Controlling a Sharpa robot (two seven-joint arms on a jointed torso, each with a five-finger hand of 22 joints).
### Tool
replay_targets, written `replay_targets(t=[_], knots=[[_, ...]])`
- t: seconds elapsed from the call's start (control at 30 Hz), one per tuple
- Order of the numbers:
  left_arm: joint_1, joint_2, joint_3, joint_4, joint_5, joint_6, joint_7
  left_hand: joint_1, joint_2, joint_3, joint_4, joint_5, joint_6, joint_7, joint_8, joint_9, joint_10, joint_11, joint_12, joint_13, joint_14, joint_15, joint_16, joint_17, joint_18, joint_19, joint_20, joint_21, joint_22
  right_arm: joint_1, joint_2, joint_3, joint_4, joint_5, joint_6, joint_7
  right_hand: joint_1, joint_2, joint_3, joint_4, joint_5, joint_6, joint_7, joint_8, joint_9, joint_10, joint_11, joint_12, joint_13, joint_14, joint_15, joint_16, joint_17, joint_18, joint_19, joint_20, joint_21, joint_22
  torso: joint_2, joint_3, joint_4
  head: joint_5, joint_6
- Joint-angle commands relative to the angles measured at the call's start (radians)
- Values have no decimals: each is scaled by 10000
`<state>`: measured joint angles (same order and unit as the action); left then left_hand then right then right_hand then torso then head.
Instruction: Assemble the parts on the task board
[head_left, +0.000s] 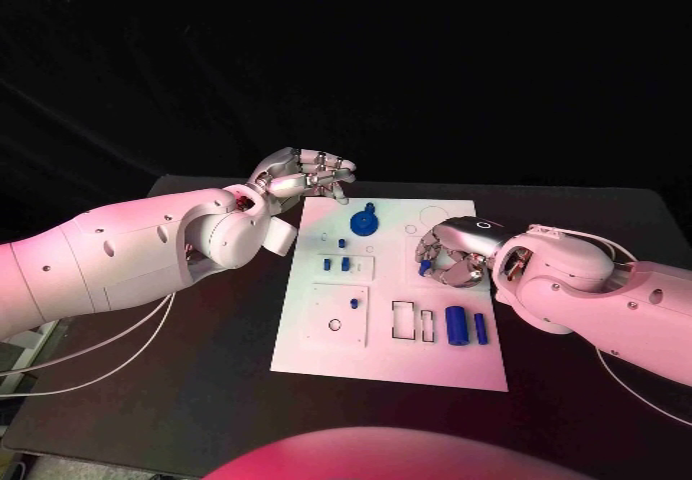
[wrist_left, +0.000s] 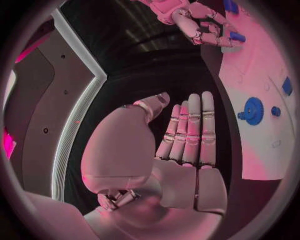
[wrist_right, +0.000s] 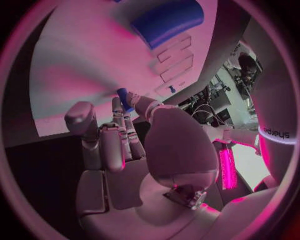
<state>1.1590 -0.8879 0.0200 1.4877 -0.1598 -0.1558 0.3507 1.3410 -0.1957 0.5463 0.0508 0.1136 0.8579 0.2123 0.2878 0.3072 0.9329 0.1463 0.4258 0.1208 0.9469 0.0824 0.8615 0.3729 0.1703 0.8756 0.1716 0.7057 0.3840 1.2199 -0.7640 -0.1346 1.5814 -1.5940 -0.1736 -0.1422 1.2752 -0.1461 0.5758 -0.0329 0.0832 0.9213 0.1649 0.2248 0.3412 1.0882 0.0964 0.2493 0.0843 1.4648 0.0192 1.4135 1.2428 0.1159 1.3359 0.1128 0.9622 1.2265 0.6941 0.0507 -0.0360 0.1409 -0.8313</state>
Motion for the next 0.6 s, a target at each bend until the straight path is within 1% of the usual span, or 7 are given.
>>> replay_targets(t=[0.03, 0.13, 0.27, 0.4, 0.5, 0.57, 0.6], knots=[[6, 6, 6, 24, 9, 175, 67, -29, 93, 3, -37, 51, -64, -20, -61, 11, -62, 26, -7, -10, -81, 18, -55, -17, 101, -25, 77, -33, -10, -16, 21, -5, 18, -121, 122, -57, -8, 19, 62, -5, -78, 104, -16, 55, 11, 79, -10, -24, -20, 359, -63, 50, 23, 12, 102, -3, 52, 15, -1, 1, -1, 2, -6], [6, 5, 6, 22, 9, 174, 66, -36, 111, -4, -39, 50, -68, -18, -58, 17, -76, 28, 14, -5, -87, 21, -48, -15, 103, -20, 83, -51, -20, -20, 24, -6, 21, -123, 75, -60, -43, 13, 62, 15, -109, 138, -27, 64, 18, 124, -20, -32, -26, 361, -69, 53, 27, 9, 110, -8, 67, 29, -6, 3, 3, -2, -6], [6, 3, 6, 20, 9, 175, 62, -36, 111, -4, -39, 50, -68, -18, -58, 17, -76, 28, 14, -5, -87, 21, -48, -15, 103, -20, 83, -51, -20, -23, 19, -7, 18, -128, -60, -86, -73, 84, 101, 58, -144, 370, -91, 174, 78, 332, -85, -21, -18, 373, -118, 68, 53, -1, 148, -42, 133, 85, 3, 3, -1, -3, -11], [6, 5, 6, 19, 9, 177, 61, -36, 111, -4, -39, 50, -68, -18, -58, 17, -76, 28, 14, -5, -87, 21, -48, -15, 103, -20, 83, -51, -20, -26, 11, -8, 10, -204, -365, -165, 28, 341, 232, 59, -272, 698, -197, 377, 189, 586, -183, -4, 7, 390, -198, 90, 91, -18, 205, -106, 236, 166, -3, 6, -4, -14, -10], [6, 8, 6, 15, 9, 179, 62, -36, 111, -4, -39, 50, -68, -18, -58, 17, -76, 28, 14, -5, -87, 21, -48, -15, 103, -20, 83, -51, -20, -28, 7, -8, -1, -271, -595, -213, 97, 638, 356, 74, -326, 947, -309, 599, 329, 859, -283, 13, 50, 406, -281, 105, 115, -54, 300, -178, 436, 298, -5, 5, -2, -13, -14], [6, 10, 6, 14, 9, 184, 60, -36, 111, -4, -39, 50, -68, -18, -58, 17, -76, 28, 14, -5, -87, 21, -48, -15, 103, -20, 83, -51, -20, -31, 3, -8, 4, -307, -755, -237, 110, 732, 406, 54, -326, 1003, -365, 743, 445, 1026, -338, -6, 73, 424, -327, 131, 159, -74, 350, -224, 532, 368, 1, 6, 4, -21, -22], [6, 11, 6, 12, 9, 185, 60, -36, 111, -4, -39, 50, -68, -18, -58, 17, -76, 28, 14, -5, -87, 21, -48, -15, 103, -20, 83, -51, -20, -32, 1, -8, 8, -321, -810, -247, 110, 746, 415, 51, -326, 1008, -374, 767, 466, 1062, -348, -5, 79, 426, -335, 134, 165, -75, 353, -231, 537, 374, 1, 6, 4, -21, -22]])
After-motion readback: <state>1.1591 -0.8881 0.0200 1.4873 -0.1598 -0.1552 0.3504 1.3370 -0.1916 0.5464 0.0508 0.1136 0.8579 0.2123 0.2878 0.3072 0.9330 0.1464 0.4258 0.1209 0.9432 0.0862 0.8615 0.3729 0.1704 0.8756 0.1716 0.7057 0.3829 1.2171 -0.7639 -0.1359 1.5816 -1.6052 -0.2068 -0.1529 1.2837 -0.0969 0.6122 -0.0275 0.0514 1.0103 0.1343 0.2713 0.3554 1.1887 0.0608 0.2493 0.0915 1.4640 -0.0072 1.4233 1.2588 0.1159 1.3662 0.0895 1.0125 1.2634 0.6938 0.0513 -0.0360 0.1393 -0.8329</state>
